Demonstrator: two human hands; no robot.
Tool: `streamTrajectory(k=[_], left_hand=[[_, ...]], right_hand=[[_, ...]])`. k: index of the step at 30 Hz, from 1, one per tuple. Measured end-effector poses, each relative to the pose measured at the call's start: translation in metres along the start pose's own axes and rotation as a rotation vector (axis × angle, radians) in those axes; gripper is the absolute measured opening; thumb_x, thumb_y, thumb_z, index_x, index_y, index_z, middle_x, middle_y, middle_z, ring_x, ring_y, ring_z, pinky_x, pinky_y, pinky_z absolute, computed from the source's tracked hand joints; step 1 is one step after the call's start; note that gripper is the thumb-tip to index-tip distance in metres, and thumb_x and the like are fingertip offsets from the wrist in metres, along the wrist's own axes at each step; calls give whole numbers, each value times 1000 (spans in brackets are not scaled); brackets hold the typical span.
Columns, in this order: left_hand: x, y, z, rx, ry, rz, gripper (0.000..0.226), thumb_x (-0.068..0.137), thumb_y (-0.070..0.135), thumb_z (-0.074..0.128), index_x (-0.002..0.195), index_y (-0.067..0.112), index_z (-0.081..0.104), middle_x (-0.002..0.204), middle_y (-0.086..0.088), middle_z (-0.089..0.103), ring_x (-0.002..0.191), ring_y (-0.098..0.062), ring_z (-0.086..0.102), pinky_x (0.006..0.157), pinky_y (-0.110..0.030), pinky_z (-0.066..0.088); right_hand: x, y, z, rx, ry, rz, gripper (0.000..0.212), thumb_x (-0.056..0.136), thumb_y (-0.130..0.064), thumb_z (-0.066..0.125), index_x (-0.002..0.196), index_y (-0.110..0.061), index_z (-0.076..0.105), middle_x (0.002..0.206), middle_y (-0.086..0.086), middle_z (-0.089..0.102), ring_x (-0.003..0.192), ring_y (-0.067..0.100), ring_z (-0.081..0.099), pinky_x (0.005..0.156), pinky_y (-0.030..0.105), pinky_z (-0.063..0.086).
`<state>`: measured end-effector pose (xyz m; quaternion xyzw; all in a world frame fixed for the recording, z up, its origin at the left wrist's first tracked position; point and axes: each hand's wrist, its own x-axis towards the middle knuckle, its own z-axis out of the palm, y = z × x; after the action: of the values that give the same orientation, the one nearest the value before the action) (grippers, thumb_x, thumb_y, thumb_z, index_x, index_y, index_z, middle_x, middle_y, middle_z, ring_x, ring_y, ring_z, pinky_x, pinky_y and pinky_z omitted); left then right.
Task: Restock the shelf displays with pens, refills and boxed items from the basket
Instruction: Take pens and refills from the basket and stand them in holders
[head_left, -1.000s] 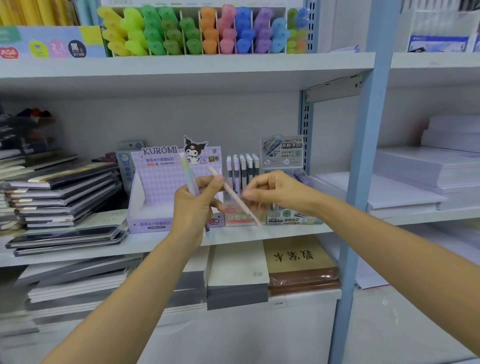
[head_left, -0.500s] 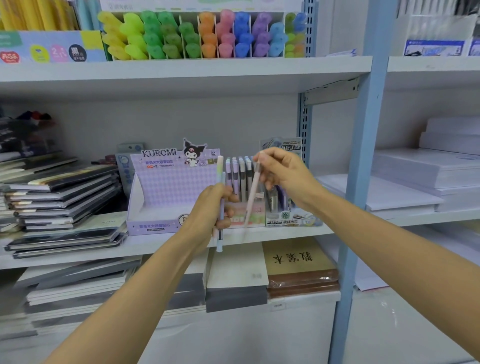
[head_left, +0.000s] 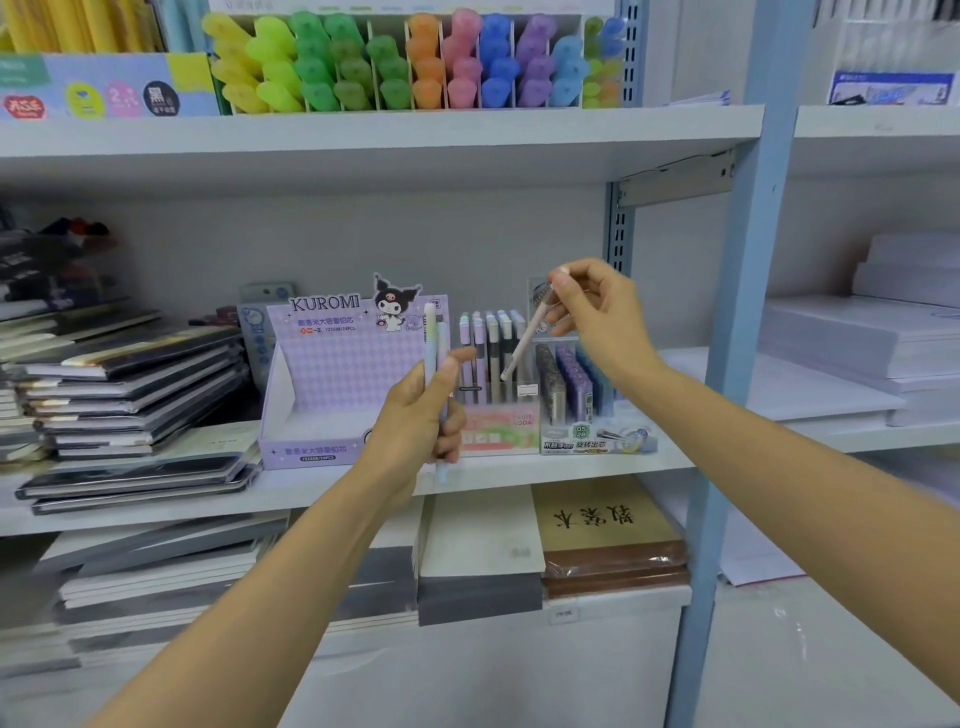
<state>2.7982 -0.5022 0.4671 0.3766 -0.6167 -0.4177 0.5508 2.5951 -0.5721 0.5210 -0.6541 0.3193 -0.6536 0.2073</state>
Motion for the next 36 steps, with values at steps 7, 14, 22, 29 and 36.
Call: streamTrajectory(k=[7, 14, 22, 29, 36], left_hand=[[4, -5, -1, -63, 27, -115, 21, 102, 15, 37, 106, 9, 57, 55, 5, 41, 44, -9, 35, 41, -20, 30], [1, -5, -2, -22, -80, -55, 23, 102, 5, 38, 108, 4, 60, 75, -5, 67, 60, -12, 55, 52, -20, 43], [-5, -4, -4, 11, -122, -4, 28, 104, 27, 39, 109, 9, 61, 62, -3, 64, 62, -19, 67, 64, -26, 57], [-2, -6, -9, 55, -8, -72, 30, 103, 33, 44, 114, 7, 51, 59, 7, 38, 48, -9, 32, 44, -20, 31], [-2, -5, -2, -33, -18, -94, 25, 104, 24, 40, 97, 8, 58, 65, 0, 50, 51, -10, 42, 45, -21, 34]], right_hand=[[-5, 19, 8, -312, -127, -25, 16, 99, -16, 53, 103, -8, 66, 83, 4, 68, 70, 10, 65, 61, 19, 55], [-1, 11, 17, -322, -170, -43, 15, 98, -14, 54, 104, -6, 65, 80, 4, 66, 68, 12, 63, 62, 18, 54], [4, 8, 28, -434, -192, -63, 21, 99, -15, 53, 110, -2, 65, 82, 7, 67, 67, 10, 63, 62, 16, 55], [-3, 17, 21, -446, -217, -31, 18, 98, -15, 54, 107, -4, 66, 83, 6, 69, 68, 10, 64, 66, 17, 56], [-4, 23, 28, -524, -128, -99, 9, 91, -17, 66, 99, -13, 65, 92, 2, 66, 82, 14, 62, 77, 28, 52]])
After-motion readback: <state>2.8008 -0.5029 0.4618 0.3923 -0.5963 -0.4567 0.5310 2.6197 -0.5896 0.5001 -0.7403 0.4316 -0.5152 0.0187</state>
